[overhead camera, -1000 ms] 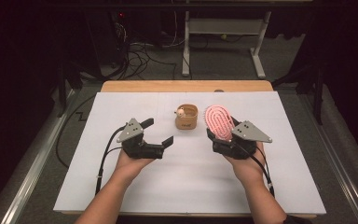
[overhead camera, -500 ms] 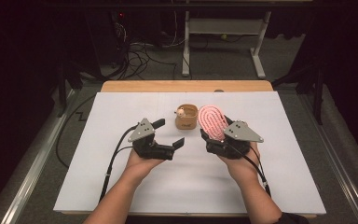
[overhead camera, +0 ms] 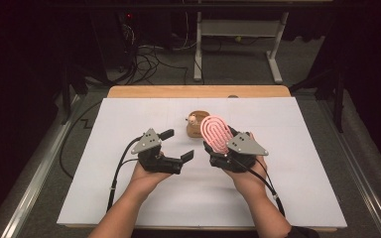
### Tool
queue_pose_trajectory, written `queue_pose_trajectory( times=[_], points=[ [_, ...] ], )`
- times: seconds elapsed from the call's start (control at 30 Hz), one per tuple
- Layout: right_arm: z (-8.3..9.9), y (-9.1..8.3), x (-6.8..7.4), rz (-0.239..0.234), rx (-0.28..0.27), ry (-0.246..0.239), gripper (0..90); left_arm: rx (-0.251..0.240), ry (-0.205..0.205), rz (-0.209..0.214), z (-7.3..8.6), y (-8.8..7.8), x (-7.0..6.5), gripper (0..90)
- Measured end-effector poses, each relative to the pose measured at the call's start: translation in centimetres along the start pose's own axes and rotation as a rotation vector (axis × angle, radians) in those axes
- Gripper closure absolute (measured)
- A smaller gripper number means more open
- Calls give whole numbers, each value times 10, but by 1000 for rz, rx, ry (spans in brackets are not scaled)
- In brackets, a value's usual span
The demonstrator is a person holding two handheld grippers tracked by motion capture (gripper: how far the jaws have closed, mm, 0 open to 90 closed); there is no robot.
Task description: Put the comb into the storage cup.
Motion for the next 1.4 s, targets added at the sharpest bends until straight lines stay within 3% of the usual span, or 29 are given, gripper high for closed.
queue_pose_trajectory(
  times=[0.37,0.9,1.4],
  points=[
    [0,3,21,-29,-5,-41,204,-29,-23,15,-7,-5,-3,0],
    [-5,4,49,-76,-29,-87,204,-10,-36,35,-7,-4,-7,1],
    [-9,6,67,-110,-38,-117,204,-4,-78,71,-6,-3,-7,46]
  ],
)
Point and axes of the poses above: each handheld gripper's, and its own axes: y roughly forward along the jaws, z roughly out of its underside, x roughly to its left, the point moved 8 cm from there along y, roughly forward along the jaws, and after that the axes turned 1 degree about y, right-handed, at the moved point
